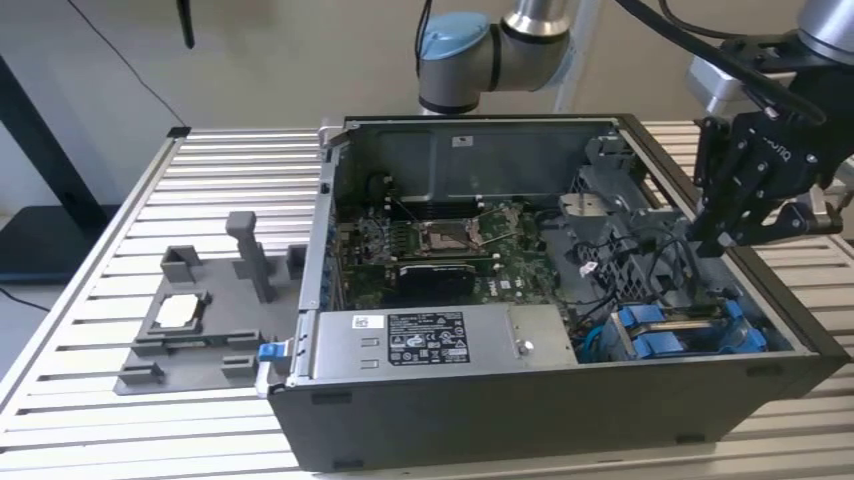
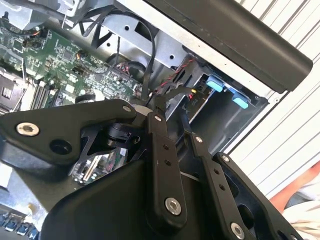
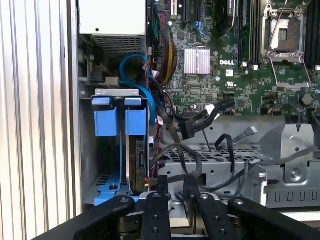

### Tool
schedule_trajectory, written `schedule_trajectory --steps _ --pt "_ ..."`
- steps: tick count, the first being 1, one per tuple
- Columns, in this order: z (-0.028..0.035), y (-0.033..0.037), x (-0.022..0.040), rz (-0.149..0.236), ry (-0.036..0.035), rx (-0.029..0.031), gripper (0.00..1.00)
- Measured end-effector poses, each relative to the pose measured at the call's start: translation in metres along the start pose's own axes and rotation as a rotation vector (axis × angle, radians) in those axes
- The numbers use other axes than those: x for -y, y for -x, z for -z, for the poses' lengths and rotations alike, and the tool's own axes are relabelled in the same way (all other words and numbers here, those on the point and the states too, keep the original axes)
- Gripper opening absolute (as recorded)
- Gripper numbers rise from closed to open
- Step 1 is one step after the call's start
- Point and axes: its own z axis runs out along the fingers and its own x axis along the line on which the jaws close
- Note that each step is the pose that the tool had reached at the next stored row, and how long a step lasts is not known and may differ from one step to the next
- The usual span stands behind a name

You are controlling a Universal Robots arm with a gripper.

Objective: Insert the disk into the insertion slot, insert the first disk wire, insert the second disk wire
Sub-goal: 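Insert the second disk wire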

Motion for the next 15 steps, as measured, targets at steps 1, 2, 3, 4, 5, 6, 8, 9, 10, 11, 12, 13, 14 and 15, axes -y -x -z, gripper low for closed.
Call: schedule_trajectory --steps 1,2,3,4,5,6,8,9,10,11,12,13,14,15 --pt "0.0009 0.0007 -0.0004 0.0 0.0 0.001 0.27" --pt "0.0018 0.0013 -0.0009 0.0 0.0 0.0021 0.27" --pt "0.0026 0.0019 -0.0014 0.0 0.0001 0.0029 0.27" --pt "0.0029 0.0025 -0.002 0.0 0.0001 0.0035 0.27" --pt "0.0031 0.0029 -0.003 0.0 0.0001 0.0034 0.27" --pt "0.0031 0.0032 -0.004 0.0 0.0001 0.0037 0.27" --pt "0.0031 0.0036 -0.0067 0.0 0.0 0.0038 0.27" --pt "0.003 0.0038 -0.0081 0.0 0.0001 0.0039 0.27" --pt "0.0031 0.004 -0.0097 0.0 0.0 0.0038 0.27" --pt "0.0031 0.004 -0.0114 0.0 0.0 0.0037 0.27" --pt "0.0033 0.004 -0.013 0.0 0.0 0.0036 0.27" --pt "0.0032 0.004 -0.0149 0.0 0.0 0.0037 0.27" --pt "0.0032 0.0041 -0.0168 0.0 0.0001 0.0037 0.27" --pt "0.0033 0.0041 -0.0187 0.0 0.0001 0.0037 0.27"
